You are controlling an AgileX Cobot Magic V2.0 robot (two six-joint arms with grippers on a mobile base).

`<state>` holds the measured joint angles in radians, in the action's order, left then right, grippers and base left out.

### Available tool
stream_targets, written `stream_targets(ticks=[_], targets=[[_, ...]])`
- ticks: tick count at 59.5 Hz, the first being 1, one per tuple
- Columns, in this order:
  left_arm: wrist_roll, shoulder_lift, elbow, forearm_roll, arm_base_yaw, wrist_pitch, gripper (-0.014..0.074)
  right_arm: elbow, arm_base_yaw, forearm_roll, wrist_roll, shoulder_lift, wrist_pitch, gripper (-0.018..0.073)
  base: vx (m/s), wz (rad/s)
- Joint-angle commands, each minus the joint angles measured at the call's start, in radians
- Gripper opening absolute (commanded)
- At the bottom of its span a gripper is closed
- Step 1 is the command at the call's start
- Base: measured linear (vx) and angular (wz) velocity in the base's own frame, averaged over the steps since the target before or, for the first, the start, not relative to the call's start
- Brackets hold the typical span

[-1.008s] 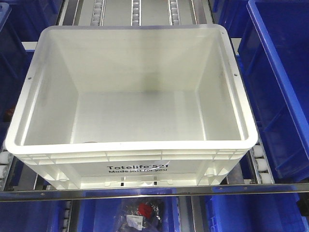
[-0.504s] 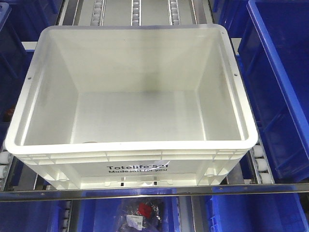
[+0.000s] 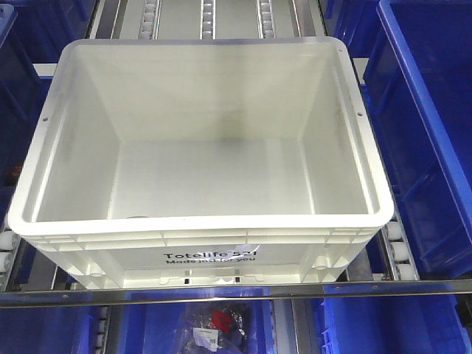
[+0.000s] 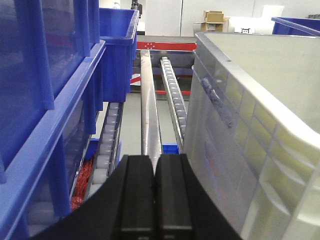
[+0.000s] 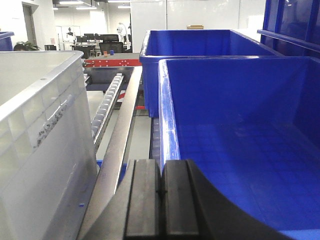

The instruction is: Place moving items into box and shelve

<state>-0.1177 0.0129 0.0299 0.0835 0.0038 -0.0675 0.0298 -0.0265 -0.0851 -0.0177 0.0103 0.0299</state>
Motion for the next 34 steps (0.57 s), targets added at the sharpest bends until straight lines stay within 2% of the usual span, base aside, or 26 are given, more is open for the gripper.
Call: stream_targets(ticks=[1,34], targets=[[0.001,0.014,0.026,-0.009,0.003,0.077,-0.0022,0.02,0.004,-0.009,-0.01,0.015,-0.091,-0.0015,0.0,0.0],[0.001,0.014,0.026,-0.009,0.003,0.077,-0.0022,0.02,0.004,-0.009,-0.009,0.014,-0.091,-0.0015,0.0,0.0]])
